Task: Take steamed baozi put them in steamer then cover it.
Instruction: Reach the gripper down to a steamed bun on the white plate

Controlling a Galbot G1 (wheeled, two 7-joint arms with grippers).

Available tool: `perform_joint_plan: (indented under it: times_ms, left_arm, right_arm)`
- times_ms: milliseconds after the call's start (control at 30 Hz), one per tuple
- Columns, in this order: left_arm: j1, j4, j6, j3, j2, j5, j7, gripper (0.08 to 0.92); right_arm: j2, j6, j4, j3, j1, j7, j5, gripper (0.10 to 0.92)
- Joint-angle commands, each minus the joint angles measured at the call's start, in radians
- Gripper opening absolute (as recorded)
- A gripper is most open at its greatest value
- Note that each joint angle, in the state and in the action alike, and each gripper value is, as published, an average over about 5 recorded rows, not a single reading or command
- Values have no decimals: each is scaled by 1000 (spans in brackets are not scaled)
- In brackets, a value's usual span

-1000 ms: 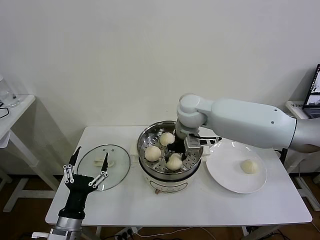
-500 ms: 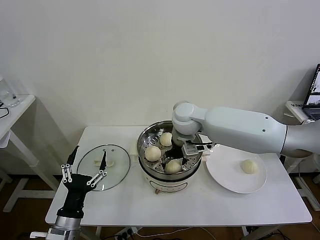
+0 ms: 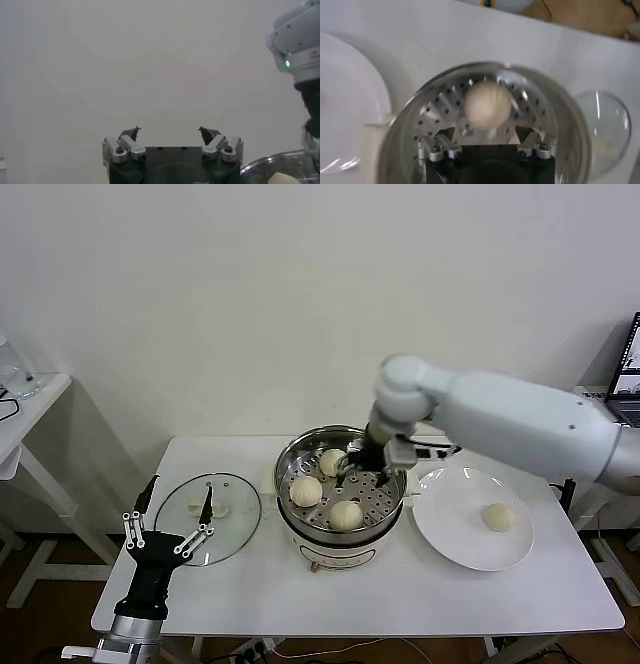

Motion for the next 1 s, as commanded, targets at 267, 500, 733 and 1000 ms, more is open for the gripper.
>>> perform_joint_plan:
  times_ms: [267, 500, 733, 1000]
  left_arm:
    - [1, 2, 10, 13, 1, 4, 3, 823]
    - [0, 3, 17, 16, 1, 4, 5, 823]
    - [10, 1, 17, 8, 1, 3, 7, 823]
    - [14, 7, 12, 4, -1, 5, 9, 823]
  right_arm:
    - [-228, -395, -689, 68, -104, -90, 341, 823]
    - [-229, -366, -748, 179, -298, -70, 250, 823]
    - [-160, -355, -789, 265, -420, -55, 170, 823]
    - [-123, -349, -811, 285, -453, -53, 138, 823]
